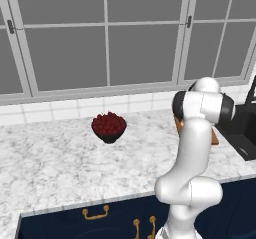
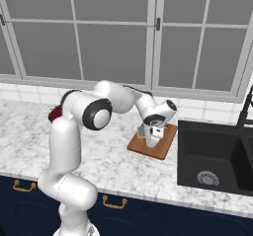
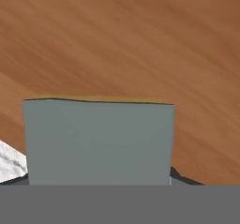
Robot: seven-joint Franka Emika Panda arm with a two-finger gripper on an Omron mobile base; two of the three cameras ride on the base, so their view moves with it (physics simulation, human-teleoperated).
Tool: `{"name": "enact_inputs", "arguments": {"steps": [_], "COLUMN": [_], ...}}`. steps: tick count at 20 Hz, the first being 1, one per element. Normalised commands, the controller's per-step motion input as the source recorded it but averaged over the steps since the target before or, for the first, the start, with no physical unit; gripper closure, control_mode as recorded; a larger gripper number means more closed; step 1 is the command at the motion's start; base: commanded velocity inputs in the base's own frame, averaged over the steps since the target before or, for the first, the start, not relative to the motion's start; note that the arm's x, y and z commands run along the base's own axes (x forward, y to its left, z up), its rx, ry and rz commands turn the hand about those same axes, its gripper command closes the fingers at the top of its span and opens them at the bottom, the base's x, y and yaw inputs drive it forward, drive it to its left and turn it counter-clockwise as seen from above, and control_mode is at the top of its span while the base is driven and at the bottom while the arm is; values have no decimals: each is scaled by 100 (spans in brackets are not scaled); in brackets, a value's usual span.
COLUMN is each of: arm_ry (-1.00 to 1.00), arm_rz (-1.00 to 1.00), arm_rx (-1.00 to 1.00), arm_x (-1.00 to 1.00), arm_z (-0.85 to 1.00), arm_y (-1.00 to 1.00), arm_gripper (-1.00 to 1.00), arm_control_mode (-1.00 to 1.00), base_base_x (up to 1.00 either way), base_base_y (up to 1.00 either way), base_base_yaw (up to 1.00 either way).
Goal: Pick up the sponge from the counter and clean the cutting board by briefly scrubbing or pressing down on the cutting board. Once finished, release the sponge.
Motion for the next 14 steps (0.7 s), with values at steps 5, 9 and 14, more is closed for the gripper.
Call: {"name": "enact_inputs", "arguments": {"steps": [5,9,14], "arm_ry": [10,7,6], "arm_rz": [0,3,5], "arm_rx": [0,0,0], "arm_x": [-100,-100,-100], "arm_z": [-73,-67,-69], "arm_y": [12,27,32], "arm_gripper": [100,100,100], "arm_control_mode": [-100,-100,-100], "base_base_x": [0,0,0], "base_base_y": [0,0,0], "base_base_yaw": [0,0,0]}}
